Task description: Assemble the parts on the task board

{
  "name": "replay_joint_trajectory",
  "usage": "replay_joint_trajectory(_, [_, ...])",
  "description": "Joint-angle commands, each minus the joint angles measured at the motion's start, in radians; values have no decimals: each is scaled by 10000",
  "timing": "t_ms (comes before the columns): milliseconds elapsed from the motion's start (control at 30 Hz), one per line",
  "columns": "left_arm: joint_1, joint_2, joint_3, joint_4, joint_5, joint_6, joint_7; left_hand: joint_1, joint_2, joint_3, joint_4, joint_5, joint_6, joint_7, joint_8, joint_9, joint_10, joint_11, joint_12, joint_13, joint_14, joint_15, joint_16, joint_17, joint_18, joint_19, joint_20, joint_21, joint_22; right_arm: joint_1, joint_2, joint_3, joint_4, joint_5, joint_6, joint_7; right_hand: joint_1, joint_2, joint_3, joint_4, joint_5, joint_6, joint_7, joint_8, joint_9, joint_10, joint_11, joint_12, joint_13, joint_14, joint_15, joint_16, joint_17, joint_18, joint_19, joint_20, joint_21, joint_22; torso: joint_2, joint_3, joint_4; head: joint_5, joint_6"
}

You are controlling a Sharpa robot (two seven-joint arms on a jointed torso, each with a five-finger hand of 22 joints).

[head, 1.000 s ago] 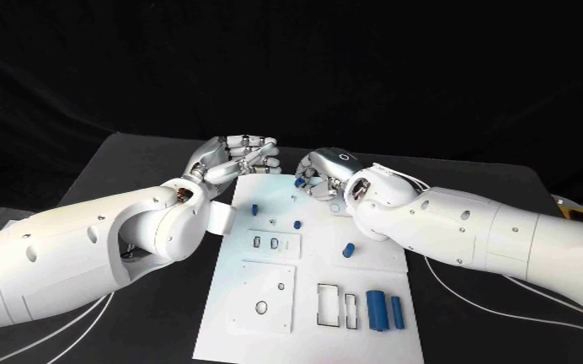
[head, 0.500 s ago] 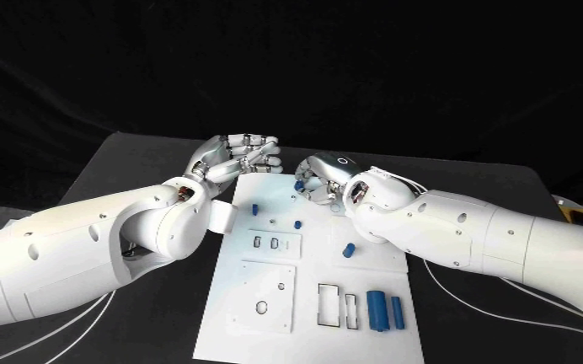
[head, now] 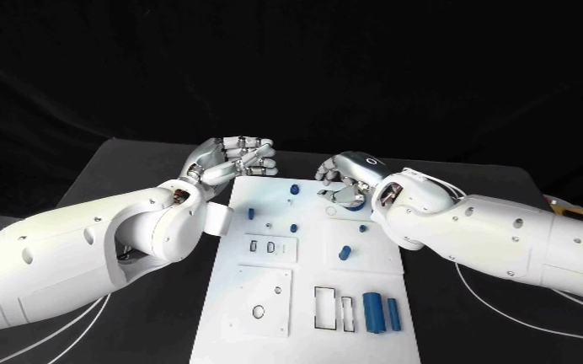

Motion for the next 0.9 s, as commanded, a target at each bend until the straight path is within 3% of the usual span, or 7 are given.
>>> replay_joint_trajectory(33, [19,-9,11,-1,77,176,72,-36,-40,-29,-27,25,-52,292,-42,-9,-10,40,-54,-1,-13,52,-63,9,117,-15,27,-38,-8,96,-498,46,447,1413,-62,88,113,-6,1,75,54,45,-117,-79,11,395,-103,161,68,175,-119,97,123,1,129,-41,113,172,-71,43,-95,-15,19])
replay_joint_trajectory(133, [19,-27,10,-15,92,193,81,-33,-36,-26,-30,26,-52,291,-42,-9,-7,40,-56,0,-12,52,-65,14,118,-15,27,-38,-10,184,-1000,82,759,1997,214,112,177,-25,23,95,76,66,-221,-129,20,954,-251,408,215,214,-236,183,247,-33,241,-138,218,352,-94,66,-127,-20,7])
replay_joint_trajectory(267, [18,-39,9,-51,106,224,87,-33,-36,-26,-30,26,-52,291,-42,-9,-7,40,-56,0,-12,52,-65,14,118,-15,27,-38,-10,264,-1615,112,917,2474,957,28,252,-369,-362,54,516,0,-472,-206,62,2126,-584,1411,1055,308,-522,374,574,-123,509,-411,472,790,-121,101,-150,-10,-26])
replay_joint_trajectory(333, [18,-42,9,-63,108,233,88,-33,-36,-26,-30,26,-52,291,-42,-9,-7,40,-56,0,-12,52,-65,14,118,-15,27,-38,-10,275,-1710,115,866,2511,1241,2,371,-418,-775,90,702,-139,-540,-163,162,1998,-664,2575,2260,370,-604,525,849,-164,615,-518,570,986,-123,115,-154,2,-43])
replay_joint_trajectory(433, [17,-42,8,-83,111,248,90,-33,-36,-26,-30,26,-52,291,-42,-9,-7,40,-56,0,-12,52,-65,14,118,-15,27,-38,-10,278,-1774,119,682,2314,1693,-30,476,-361,-1377,312,790,-356,-519,-24,356,717,-565,5484,5334,454,-526,817,1396,-189,709,-490,648,1212,-119,129,-160,27,-54])
replay_joint_trajectory(767, [15,-22,8,-126,113,269,64,-29,-33,-22,-35,26,-49,287,-41,-8,0,38,-57,3,-12,51,-68,20,119,-16,28,-39,-12,149,-1484,104,172,1565,1970,-40,582,-215,-1986,779,1125,-628,-380,190,564,2192,-446,11339,11429,700,-394,1431,2900,-297,1009,-331,906,1771,-94,84,-114,37,-128])
replay_joint_trajectory(900, [15,-8,8,-144,114,274,53,-29,-33,-22,-35,26,-49,287,-41,-8,0,38,-57,3,-12,51,-68,20,119,-16,28,-39,-12,63,-1274,94,-49,1439,1913,8,677,-167,-2077,814,1124,-686,-346,222,588,2420,-410,11900,12019,733,-357,1508,3109,-311,1054,-297,946,1856,-88,84,-91,102,-139])
